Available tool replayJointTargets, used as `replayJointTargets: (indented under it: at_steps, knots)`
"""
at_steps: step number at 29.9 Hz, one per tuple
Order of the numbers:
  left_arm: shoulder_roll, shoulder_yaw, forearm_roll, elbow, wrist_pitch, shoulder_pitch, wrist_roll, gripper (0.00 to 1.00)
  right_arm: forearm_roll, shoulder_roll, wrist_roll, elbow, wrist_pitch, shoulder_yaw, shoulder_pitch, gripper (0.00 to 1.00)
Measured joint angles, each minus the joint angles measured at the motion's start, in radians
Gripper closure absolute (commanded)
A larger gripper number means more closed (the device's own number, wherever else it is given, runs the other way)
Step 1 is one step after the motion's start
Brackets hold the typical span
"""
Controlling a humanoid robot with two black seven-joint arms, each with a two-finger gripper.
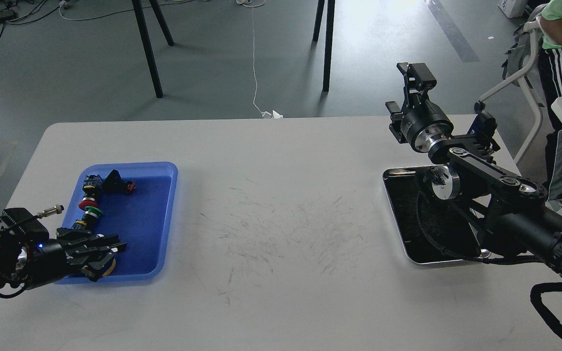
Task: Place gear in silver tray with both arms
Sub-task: 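Close the left gripper on a small black gear in the blue tray, then carry the gear with the left gripper out toward mid-table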
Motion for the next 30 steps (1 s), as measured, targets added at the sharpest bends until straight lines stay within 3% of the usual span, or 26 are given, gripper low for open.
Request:
replayJointTargets:
  at_steps: [21,30]
  knots:
    - [-0.001,-0.012,-0.059,-0.039,0.004,-0.085,0.0,0.89,0.0,-0.002,0.0,0.002,0.0,0.0,0.008,0.04]
    - [-0.01,-0.005,-0.119,-0.156,0.004,-0.238,0.0,0.89,0.0,-0.002,-0.001,0.005,0.0,0.0,0.013,0.04]
